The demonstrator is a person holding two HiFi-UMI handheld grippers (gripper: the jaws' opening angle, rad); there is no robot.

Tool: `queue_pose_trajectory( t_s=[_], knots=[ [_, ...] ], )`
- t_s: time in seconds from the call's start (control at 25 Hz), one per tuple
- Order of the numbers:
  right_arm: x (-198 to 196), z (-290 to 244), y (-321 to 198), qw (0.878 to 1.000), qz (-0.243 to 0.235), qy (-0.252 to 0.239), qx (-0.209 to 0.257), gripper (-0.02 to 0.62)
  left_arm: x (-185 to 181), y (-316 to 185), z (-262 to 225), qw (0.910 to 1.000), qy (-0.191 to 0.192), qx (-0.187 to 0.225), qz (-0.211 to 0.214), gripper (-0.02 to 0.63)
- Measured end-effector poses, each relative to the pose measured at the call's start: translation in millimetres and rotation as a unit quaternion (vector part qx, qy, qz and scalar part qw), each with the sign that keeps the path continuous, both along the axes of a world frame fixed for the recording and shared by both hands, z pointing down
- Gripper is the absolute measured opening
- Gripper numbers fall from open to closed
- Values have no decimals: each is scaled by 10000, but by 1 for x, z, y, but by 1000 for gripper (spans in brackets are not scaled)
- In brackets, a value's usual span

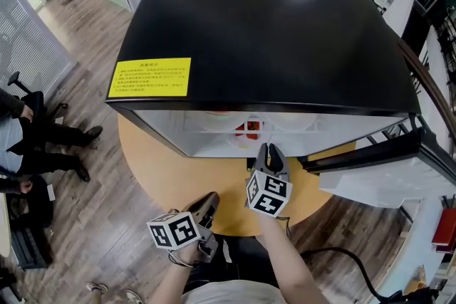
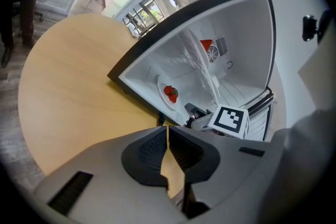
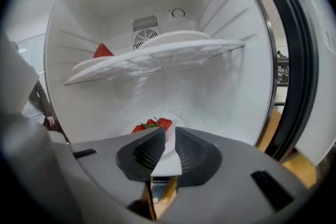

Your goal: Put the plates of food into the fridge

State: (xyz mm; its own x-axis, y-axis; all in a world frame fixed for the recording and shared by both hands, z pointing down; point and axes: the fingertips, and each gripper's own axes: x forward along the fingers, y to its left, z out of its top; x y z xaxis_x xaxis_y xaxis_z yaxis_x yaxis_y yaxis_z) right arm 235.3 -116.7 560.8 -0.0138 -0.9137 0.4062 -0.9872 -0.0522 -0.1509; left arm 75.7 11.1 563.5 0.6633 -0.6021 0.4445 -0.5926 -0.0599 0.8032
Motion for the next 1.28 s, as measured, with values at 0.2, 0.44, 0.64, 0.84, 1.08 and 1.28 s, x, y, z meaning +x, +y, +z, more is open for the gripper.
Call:
queue_pose_trajectory(
  t_s=[0.2, 0.44, 0.64, 0.84, 1.08, 1.28],
  knots=[
    [-1, -53, 34, 9961, -544, 267, 642, 27, 5, -15, -29, 9958, -471, 783, 75, 8],
    [-2, -116, 75, 9895, -862, 222, 1138, 18, 10, -28, -84, 9664, -1452, 2119, 75, 8],
    [-2, -154, 100, 9860, -825, -148, 1441, 17, 13, -23, -138, 9233, -2164, 3171, -130, 8],
    [-6, -173, 114, 9837, -826, -152, 1591, 15, 11, -13, -170, 8963, -2543, 3601, -478, 8],
    [-9, -183, 123, 9825, -873, -194, 1636, 12, 6, -11, -187, 8785, -2880, 3741, -738, 8],
    [-9, -186, 127, 9820, -885, -162, 1663, 12, 5, -7, -192, 8747, -2955, 3748, -843, 8]
  ],
)
